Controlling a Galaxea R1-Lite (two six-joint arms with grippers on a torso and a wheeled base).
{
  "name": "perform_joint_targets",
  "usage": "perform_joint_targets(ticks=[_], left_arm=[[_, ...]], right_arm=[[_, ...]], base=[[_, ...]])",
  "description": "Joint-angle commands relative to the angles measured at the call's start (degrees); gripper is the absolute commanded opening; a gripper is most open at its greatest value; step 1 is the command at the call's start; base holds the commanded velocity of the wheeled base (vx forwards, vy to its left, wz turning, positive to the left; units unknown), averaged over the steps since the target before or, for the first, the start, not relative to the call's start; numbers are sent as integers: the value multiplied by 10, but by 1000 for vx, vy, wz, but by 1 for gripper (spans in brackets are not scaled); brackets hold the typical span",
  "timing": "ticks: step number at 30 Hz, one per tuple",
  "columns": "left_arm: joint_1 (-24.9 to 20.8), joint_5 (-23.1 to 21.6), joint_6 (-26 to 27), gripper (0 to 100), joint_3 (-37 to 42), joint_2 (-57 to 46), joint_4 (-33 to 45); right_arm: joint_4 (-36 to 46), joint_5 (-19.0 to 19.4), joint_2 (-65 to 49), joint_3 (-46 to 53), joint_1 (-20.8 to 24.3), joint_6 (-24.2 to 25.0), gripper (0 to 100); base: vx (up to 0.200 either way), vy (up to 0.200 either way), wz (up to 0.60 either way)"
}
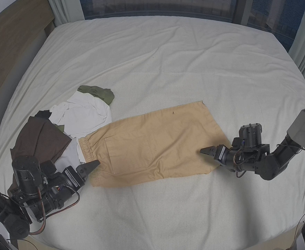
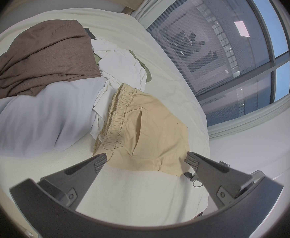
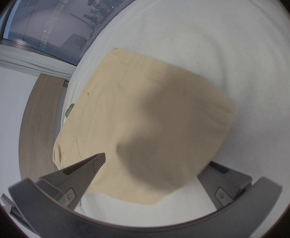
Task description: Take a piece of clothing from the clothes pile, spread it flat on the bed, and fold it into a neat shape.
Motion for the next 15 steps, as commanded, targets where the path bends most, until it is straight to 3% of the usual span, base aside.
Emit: perform_joint_targets(ticks=[1, 10, 11, 15], left_arm=[[5, 3, 0, 100, 0, -2, 0], [7, 4, 0, 100, 1, 2, 0], [8, 4, 0, 100, 2, 3, 0], [11, 4, 0, 100, 3, 11, 2]], right_arm=[[-37, -12, 37, -20, 30, 23, 100], [-172, -60, 81, 0, 36, 43, 100], [-182, -62, 85, 6, 35, 42, 0], [-203, -62, 79, 32, 38, 36, 0]], base=[[0, 0, 0], [0, 0, 0], [0, 0, 0], [0, 0, 0]])
